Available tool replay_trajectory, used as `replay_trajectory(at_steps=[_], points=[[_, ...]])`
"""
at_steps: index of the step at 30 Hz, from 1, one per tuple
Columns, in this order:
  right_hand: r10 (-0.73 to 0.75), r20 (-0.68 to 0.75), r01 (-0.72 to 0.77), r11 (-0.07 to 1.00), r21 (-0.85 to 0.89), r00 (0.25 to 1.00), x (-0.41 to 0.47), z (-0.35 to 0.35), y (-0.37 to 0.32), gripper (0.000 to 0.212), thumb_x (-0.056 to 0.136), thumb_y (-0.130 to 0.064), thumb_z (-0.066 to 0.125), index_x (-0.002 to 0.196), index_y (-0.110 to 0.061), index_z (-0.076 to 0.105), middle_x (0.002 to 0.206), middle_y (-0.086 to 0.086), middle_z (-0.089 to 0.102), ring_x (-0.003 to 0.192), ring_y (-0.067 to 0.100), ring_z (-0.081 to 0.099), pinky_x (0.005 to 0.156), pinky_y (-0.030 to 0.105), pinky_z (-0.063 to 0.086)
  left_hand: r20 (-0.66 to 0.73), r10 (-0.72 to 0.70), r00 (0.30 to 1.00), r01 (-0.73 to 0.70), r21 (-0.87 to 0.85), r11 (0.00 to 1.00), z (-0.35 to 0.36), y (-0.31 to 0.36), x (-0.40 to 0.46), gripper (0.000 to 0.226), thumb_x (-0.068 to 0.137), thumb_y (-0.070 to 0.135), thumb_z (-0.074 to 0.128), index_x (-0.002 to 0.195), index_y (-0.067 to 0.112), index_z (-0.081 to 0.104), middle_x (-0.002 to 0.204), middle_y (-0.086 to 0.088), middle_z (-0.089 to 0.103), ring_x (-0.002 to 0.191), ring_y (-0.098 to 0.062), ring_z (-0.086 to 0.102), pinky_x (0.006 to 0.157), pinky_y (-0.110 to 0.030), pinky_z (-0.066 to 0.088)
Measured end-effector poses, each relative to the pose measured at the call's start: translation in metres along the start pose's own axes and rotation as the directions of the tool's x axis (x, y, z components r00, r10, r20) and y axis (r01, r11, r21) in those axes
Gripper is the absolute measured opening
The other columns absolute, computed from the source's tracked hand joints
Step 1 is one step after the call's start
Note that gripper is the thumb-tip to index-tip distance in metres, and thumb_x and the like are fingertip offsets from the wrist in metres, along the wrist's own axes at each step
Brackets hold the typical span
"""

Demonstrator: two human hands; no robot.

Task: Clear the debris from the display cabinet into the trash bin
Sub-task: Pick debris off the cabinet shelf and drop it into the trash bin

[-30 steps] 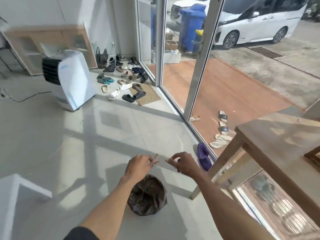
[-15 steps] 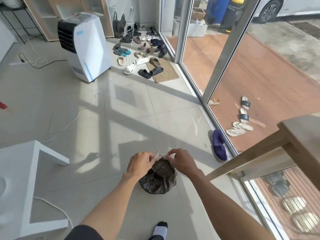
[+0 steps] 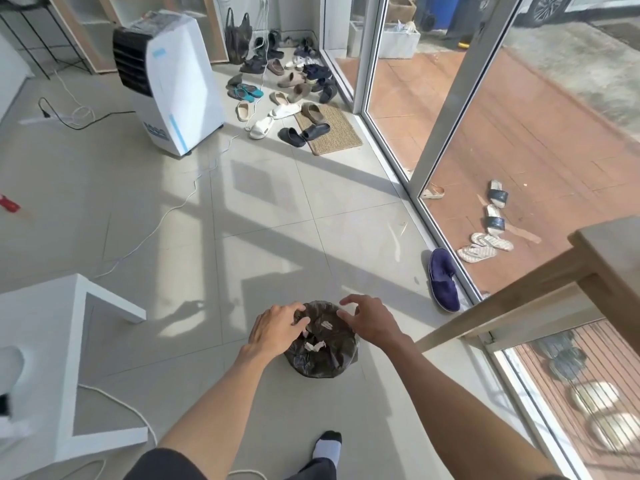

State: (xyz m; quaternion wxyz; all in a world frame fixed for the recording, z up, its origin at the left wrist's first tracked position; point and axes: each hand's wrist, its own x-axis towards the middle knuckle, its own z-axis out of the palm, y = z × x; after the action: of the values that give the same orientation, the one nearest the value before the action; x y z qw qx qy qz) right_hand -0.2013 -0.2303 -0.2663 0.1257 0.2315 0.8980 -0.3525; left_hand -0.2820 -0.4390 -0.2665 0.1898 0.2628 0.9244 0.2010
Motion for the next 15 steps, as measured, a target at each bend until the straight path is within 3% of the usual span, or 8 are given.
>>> replay_trajectory(at_steps=[2,5,8,12,15], points=[[-0.01,0.001,0.01,0.999,0.032,1.0,-0.005,-0.009,0.0,0.029,0.089,-0.048,0.065,0.112,-0.032,0.071,0.084,0.0,0.072,0.077,0.019,0.069,0.077,0.037,0.057,0.026,0.008,1.0,-0.007,-0.044,0.999,-0.009,0.005,0.0,0.032,0.094,0.044,0.057,0.121,0.028,0.06,0.081,-0.009,0.072,0.076,-0.024,0.068,0.069,-0.032,0.052],[-0.026,-0.036,0.029,0.995,0.094,0.999,-0.016,-0.031,-0.002,0.029,0.09,-0.044,0.067,0.113,-0.026,0.071,0.071,-0.008,0.065,0.065,0.009,0.062,0.069,0.03,0.049,0.029,0.048,0.998,-0.044,-0.122,0.991,-0.029,0.024,0.003,0.034,0.096,0.044,0.054,0.125,0.028,0.057,0.081,0.0,0.071,0.071,-0.012,0.066,0.071,-0.03,0.052],[-0.016,-0.118,0.032,0.991,0.129,0.993,-0.029,-0.062,0.001,0.026,0.092,-0.04,0.067,0.111,-0.024,0.072,0.064,-0.01,0.063,0.06,0.006,0.059,0.065,0.027,0.044,-0.02,0.108,0.994,-0.11,-0.148,0.983,-0.05,0.053,0.01,0.032,0.097,0.042,0.053,0.125,0.028,0.056,0.072,0.003,0.068,0.058,-0.011,0.064,0.06,-0.024,0.049],[0.044,-0.21,-0.007,0.985,0.171,0.977,-0.056,-0.099,0.019,0.022,0.091,-0.04,0.067,0.108,-0.026,0.072,0.059,-0.006,0.066,0.049,0.001,0.057,0.058,0.023,0.046,-0.03,0.225,0.974,-0.227,-0.135,0.964,-0.067,0.104,0.023,0.031,0.097,0.045,0.053,0.122,0.028,0.058,0.074,0.01,0.065,0.06,-0.006,0.062,0.059,-0.022,0.046],[0.099,-0.267,-0.037,0.973,0.23,0.959,-0.085,-0.13,0.038,0.022,0.092,-0.041,0.066,0.109,-0.027,0.071,0.06,-0.002,0.067,0.051,0.003,0.058,0.062,0.026,0.051,-0.044,0.321,0.946,-0.324,-0.133,0.937,-0.066,0.148,0.032,0.029,0.096,0.048,0.052,0.116,0.029,0.061,0.066,0.007,0.065,0.06,-0.006,0.062,0.057,-0.024,0.046]])
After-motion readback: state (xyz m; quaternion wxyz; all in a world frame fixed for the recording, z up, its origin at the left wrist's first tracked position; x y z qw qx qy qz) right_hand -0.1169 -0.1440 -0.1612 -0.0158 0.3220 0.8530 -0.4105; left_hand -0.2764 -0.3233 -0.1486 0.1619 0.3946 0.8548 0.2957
